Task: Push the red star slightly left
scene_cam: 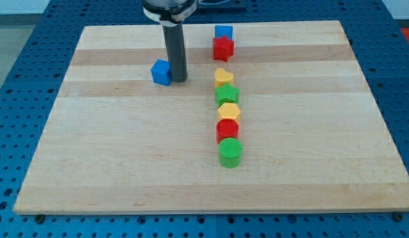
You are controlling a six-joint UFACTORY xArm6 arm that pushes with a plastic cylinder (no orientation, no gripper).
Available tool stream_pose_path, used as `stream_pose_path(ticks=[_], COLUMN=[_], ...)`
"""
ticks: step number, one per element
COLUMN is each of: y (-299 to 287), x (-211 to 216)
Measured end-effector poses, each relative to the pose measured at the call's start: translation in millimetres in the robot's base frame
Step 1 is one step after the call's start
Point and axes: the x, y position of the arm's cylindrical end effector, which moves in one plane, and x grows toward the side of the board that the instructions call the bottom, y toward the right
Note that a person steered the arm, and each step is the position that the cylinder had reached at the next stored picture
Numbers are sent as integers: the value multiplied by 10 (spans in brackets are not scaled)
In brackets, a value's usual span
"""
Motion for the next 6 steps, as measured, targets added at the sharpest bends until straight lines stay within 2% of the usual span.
stream_pose_path(ticks=[1, 4, 5, 6], y=[814, 1397, 1068, 594], x=[-143, -510, -766, -714])
